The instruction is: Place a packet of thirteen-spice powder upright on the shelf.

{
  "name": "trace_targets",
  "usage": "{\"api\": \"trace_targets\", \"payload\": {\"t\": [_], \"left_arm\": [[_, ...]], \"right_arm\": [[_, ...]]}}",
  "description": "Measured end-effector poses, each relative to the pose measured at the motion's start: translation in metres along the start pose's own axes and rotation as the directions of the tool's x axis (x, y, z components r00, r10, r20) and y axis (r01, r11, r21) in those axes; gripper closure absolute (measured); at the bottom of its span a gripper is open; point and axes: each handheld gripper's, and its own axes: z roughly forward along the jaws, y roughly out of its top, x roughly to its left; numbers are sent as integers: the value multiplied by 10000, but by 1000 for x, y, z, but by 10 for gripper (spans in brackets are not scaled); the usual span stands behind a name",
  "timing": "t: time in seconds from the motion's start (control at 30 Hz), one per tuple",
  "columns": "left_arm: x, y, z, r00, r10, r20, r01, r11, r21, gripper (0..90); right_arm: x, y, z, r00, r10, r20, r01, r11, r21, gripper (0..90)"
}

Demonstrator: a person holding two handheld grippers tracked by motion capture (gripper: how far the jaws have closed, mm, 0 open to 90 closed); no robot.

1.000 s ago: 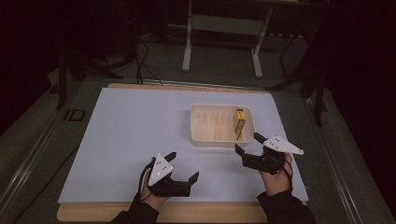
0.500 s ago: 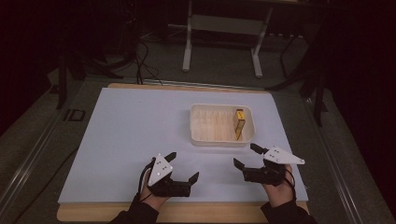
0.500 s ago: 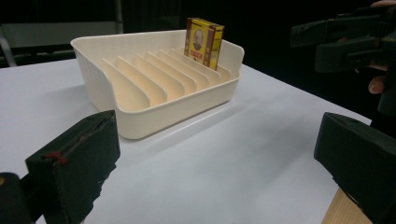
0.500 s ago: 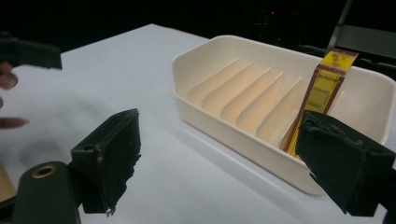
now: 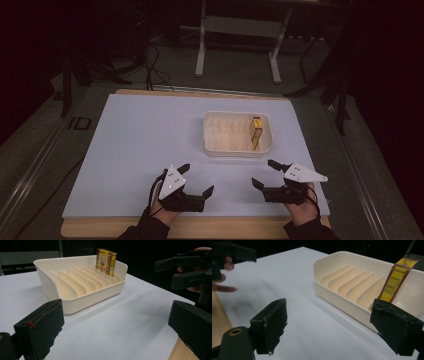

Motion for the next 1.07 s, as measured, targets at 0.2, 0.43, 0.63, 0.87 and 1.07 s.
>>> {"api": "trace_targets", "payload": {"t": [0.2, 0.43, 0.63, 0.87, 1.07], "left_arm": [[-1, 0, 0, 9999, 47, 157, -48, 10000, 60, 13], [-2, -1, 2, 9987, 72, 498, -84, 9997, 232, 13], [-4, -3, 3, 9978, 216, 624, -238, 9991, 347, 12], [-4, -5, 4, 9975, 166, 682, -194, 9990, 405, 13], [-5, -5, 4, 9970, 171, 751, -205, 9988, 441, 12]], "right_arm": [[2, -3, -1, 9988, -449, -181, 450, 9990, 45, 139], [-1, -10, -5, 9983, -461, -349, 466, 9988, 124, 138], [-3, -13, -5, 9957, -775, -513, 789, 9966, 254, 137], [-4, -14, -3, 9948, -818, -599, 840, 9959, 347, 138], [-7, -15, -3, 9962, -663, -568, 683, 9971, 348, 138]]}}
